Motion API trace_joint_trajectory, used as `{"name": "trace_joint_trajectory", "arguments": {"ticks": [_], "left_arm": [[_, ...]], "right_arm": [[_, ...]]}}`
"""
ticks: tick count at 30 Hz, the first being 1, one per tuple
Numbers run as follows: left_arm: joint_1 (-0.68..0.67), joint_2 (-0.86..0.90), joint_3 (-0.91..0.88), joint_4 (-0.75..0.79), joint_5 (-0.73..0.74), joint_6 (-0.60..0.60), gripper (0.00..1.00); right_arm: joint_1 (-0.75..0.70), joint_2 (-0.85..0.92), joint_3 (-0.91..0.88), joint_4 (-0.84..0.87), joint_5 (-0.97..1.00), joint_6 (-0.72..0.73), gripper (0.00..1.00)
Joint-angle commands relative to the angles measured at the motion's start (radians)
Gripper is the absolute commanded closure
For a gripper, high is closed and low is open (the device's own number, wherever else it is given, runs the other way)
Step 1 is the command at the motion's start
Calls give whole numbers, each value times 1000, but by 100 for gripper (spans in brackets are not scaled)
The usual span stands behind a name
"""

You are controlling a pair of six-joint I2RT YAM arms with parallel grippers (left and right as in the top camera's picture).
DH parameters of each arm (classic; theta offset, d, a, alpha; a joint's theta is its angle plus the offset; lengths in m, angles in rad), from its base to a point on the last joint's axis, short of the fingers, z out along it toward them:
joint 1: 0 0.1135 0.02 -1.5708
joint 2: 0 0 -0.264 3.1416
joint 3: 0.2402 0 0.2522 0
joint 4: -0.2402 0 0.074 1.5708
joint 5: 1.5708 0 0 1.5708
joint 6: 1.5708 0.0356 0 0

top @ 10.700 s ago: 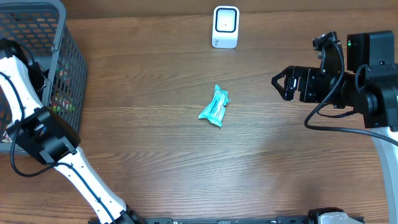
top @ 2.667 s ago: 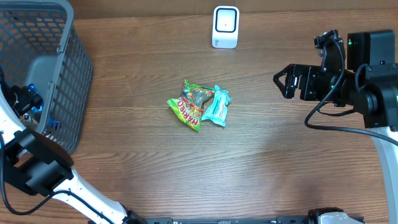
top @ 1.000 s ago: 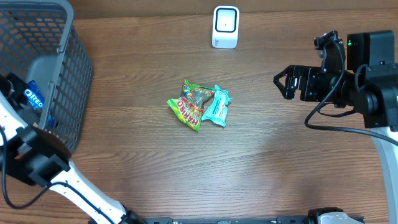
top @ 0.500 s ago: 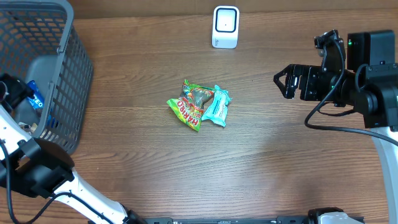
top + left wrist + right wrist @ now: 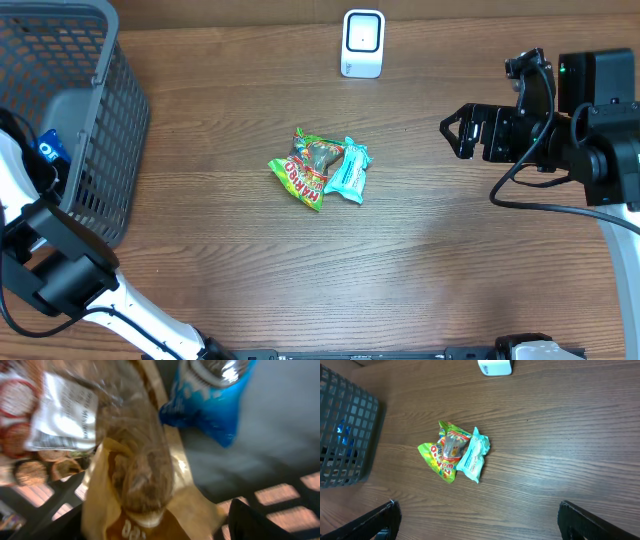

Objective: Scan the item barcode

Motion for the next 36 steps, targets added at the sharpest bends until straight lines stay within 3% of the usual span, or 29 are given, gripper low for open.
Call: {"name": "trace_joint_trajectory", "arguments": {"ticks": [1, 12, 14, 17, 18, 26, 36], "left_arm": [[5, 10, -62, 32, -38, -32, 28], [4, 10, -305, 220, -39, -32, 37], [4, 10, -325, 237, -38, -32, 49], [4, 10, -321, 244, -39, -31, 94], [4, 10, -315, 243, -38, -31, 96], [4, 10, -208, 192, -26, -28, 96], [3, 8, 263, -42, 68, -5, 96]], "right_arm": [[6, -5, 20, 1, 2, -7, 0], [6, -5, 20, 0, 3, -7, 0], [6, -5, 20, -3, 3, -7, 0], [6, -5, 20, -6, 3, -7, 0], [6, -5, 20, -6, 2, -7, 0], [6, -5, 20, -6, 2, -7, 0], [6, -5, 20, -6, 2, -6, 0]]}}
